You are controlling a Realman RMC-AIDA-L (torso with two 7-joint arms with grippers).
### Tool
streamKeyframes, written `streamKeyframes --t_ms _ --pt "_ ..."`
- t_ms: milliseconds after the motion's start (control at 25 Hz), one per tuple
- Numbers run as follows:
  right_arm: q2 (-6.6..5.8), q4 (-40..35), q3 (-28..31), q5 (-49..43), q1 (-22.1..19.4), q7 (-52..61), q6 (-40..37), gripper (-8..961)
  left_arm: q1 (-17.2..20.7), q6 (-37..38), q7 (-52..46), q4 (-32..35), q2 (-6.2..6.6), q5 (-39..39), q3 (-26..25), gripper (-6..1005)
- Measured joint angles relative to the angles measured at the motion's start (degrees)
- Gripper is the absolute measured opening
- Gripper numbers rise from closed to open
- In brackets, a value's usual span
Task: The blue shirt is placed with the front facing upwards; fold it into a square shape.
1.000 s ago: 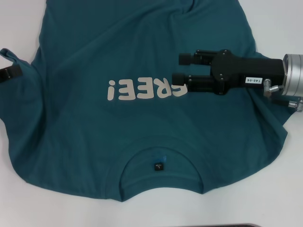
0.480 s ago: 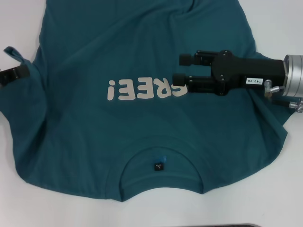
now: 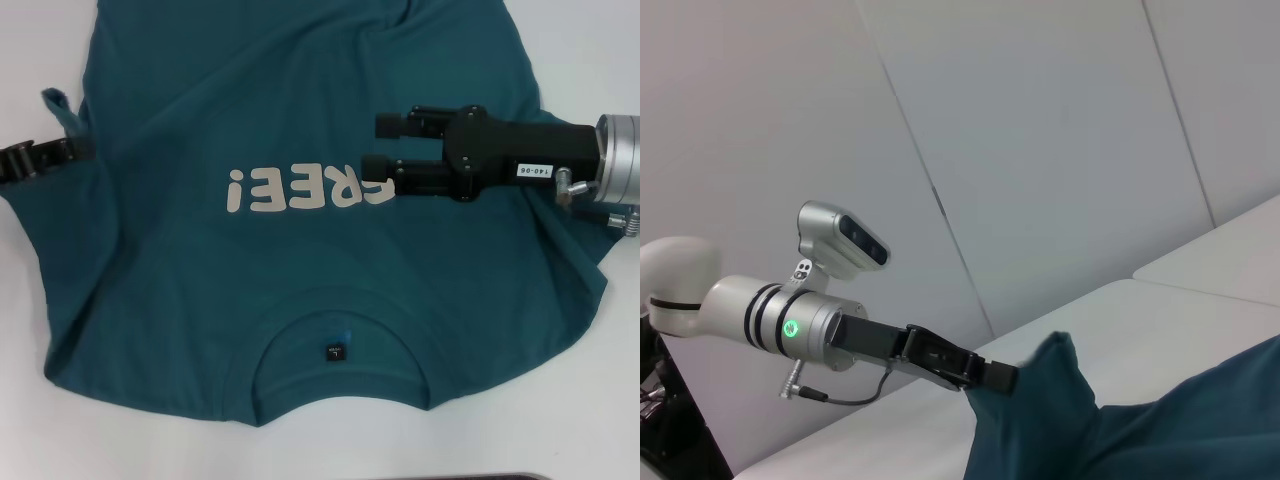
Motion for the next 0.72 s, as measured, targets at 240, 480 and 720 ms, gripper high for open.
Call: streamKeyframes --t_ms 240,480,720 --pt "0.01 0.1 0.11 0.0 -0.01 0.0 0.0 761 -1.58 -0.07 -0.02 2.4 0.1 0.03 0.01 44" --pt "0.0 0.12 0.24 0.0 -0.09 0.0 0.0 761 -1.97 0.24 0.19 2.62 -0.02 0.04 0.01 252" --pt "0.0 0.11 0.27 0.0 -0.17 0.0 -0.06 760 -0.3 -1.6 0.76 2.23 0.44 0.05 -0.44 607"
